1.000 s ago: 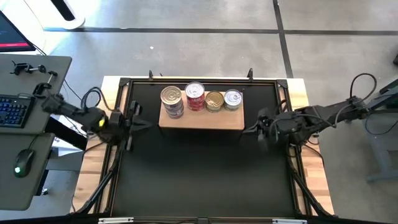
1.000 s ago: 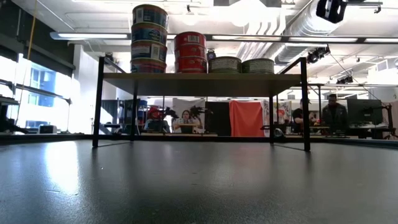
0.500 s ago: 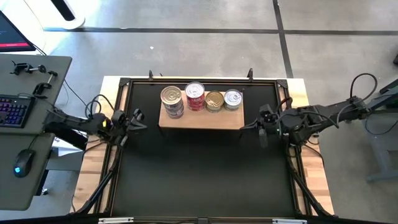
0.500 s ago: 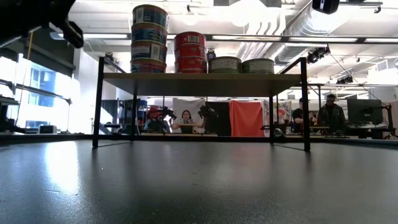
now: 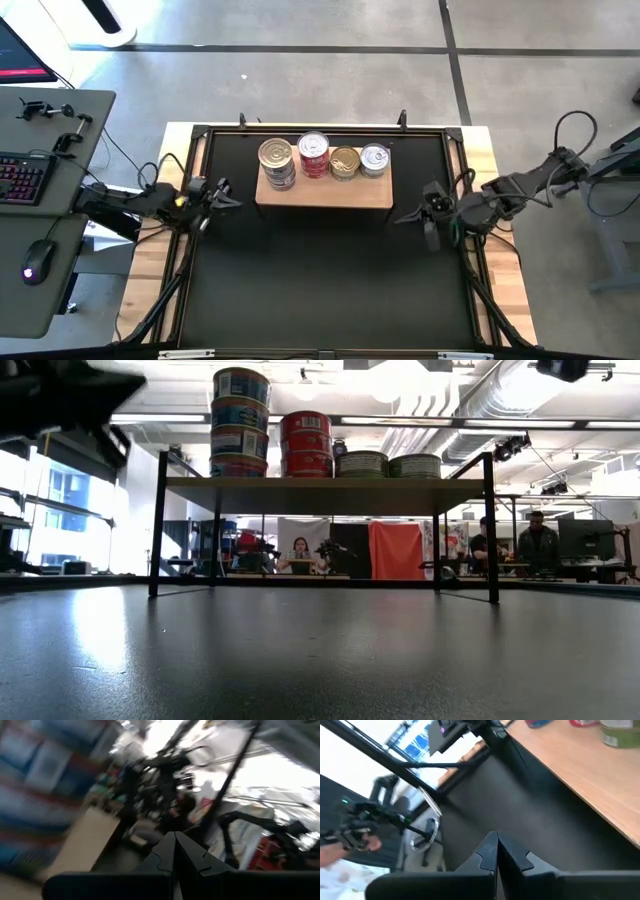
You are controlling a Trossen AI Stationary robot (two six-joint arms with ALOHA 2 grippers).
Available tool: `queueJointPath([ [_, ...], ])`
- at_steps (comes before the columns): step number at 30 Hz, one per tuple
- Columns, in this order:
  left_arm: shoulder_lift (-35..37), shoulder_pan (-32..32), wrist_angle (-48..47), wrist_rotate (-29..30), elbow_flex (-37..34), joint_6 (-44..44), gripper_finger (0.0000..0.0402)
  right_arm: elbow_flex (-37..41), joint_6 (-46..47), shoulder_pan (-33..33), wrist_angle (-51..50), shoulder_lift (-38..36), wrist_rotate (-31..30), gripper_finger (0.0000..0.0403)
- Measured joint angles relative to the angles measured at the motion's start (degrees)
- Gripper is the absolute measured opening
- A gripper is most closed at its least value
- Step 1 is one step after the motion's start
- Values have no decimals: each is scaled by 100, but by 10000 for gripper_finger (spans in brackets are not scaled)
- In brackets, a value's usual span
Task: Stack canned seafood by type on shelf
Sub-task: Return to Home Position
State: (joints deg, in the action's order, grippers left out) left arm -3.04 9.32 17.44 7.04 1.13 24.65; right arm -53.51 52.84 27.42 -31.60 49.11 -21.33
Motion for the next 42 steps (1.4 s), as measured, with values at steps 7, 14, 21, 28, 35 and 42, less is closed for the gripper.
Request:
queueJointPath([
  [7, -22, 0, -565, 472, -2, 616, 0, 124, -472, 290, -368, -554, -712, 0],
  [14, -21, 2, -562, 471, -2, 1107, 0, 2309, -2321, -1131, 2860, -2097, 1189, 0],
  [21, -21, 2, -563, 471, -2, 1114, 0, 3733, -2715, -2806, 3832, -3273, 3289, 0],
  [28, -21, 2, -565, 471, -2, 1115, 0, 4792, -3060, -2852, 5068, -3968, 3378, 0],
  [35, -22, 4, -567, 471, -1, 1116, 0, 5251, -3722, -2622, 4708, -4208, 3474, 0],
  [42, -23, 4, -571, 469, 0, 1116, 0, 5251, -4236, -2630, 3227, -4125, 2819, 0],
])
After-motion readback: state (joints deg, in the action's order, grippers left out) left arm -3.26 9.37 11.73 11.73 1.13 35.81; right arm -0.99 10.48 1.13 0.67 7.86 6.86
